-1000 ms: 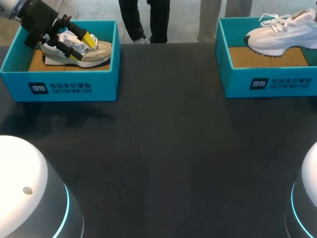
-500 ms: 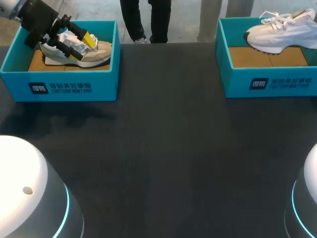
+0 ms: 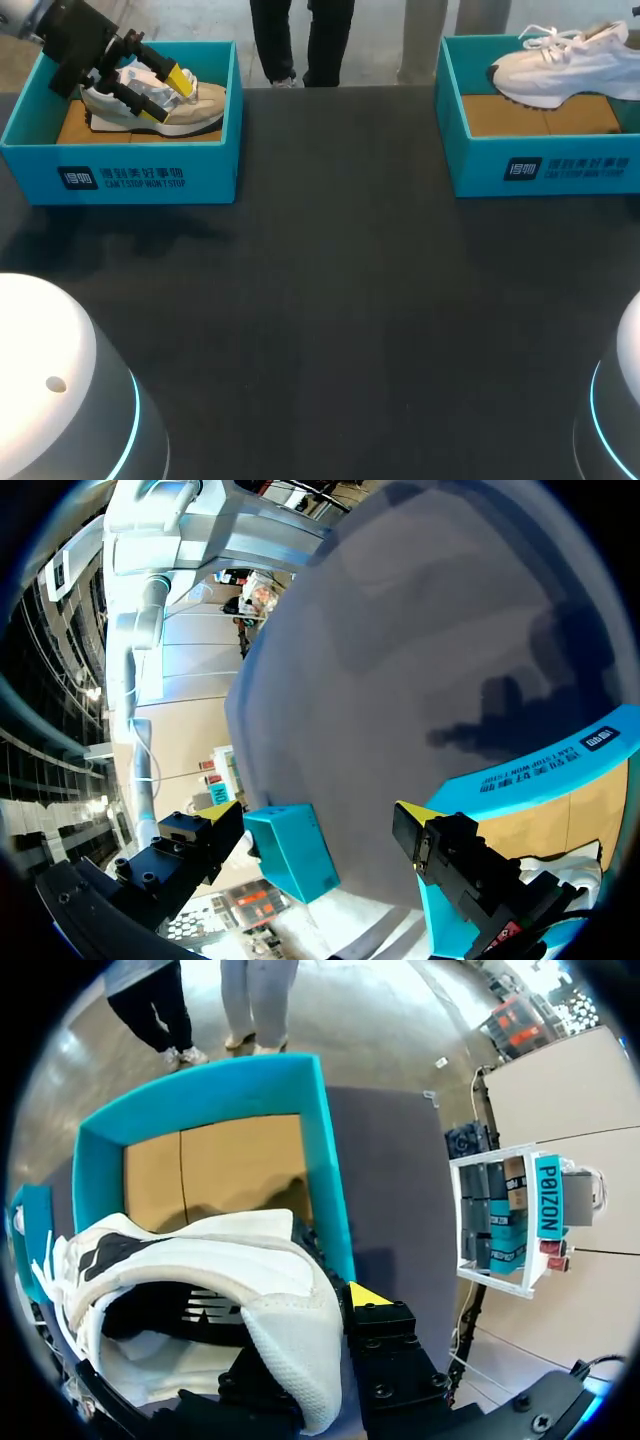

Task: Take the shoe out of the shoebox, open the shoe tongue, remove and reinsert the insole, then place the shoe into the shoebox

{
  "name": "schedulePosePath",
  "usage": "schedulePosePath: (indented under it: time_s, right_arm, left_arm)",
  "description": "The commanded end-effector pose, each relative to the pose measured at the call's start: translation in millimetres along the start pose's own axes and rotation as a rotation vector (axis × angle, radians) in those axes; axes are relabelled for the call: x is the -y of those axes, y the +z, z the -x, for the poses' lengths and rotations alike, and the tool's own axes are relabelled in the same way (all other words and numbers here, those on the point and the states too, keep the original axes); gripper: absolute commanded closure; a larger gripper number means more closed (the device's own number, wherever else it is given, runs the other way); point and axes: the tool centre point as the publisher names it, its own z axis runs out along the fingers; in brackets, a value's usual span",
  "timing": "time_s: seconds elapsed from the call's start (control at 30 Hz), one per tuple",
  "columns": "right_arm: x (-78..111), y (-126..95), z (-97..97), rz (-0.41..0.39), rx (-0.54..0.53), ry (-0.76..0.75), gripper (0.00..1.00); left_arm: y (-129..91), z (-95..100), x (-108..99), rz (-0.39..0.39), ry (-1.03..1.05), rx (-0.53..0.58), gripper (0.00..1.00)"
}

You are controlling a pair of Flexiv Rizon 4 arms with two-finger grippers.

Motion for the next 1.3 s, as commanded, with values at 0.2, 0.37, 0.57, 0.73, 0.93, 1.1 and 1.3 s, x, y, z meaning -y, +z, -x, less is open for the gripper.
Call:
schedulePosePath:
  time_s: [0.2,0.37,0.57,0.73,0.93,1.1,1.3]
  right_arm:
    - [-3.1,13,-2.6,-0.003,0.004,0.034,1.00]
    - [-5.8,21,-2.4,-0.009,-0.003,0.053,1.00]
    - [-11.4,25,-3.4,-0.008,0.000,0.076,1.00]
    - [-16.4,30,-1.6,-0.007,-0.010,0.132,1.00]
    - [-19.4,36,-0.4,-0.006,-0.023,0.198,1.00]
    - [-21.3,42,-3.7,-0.016,-0.009,0.237,1.00]
    - [-22.0,45,-5.9,-0.017,0.007,0.246,1.00]
  left_arm:
    - [0,0.3,0,0.000,0.000,-0.003,0.00]
    - [0,0.3,0,0.000,0.000,-0.003,0.00]
    - [0,0.3,0,0.000,0.000,-0.003,0.00]
    - [0,0.3,0,0.000,0.000,-0.003,0.00]
    - [0,0.3,0,0.000,0.000,-0.003,0.00]
    - [0,0.3,0,0.000,0.000,-0.003,0.00]
    - [0,0.3,0,0.000,0.000,-0.003,0.00]
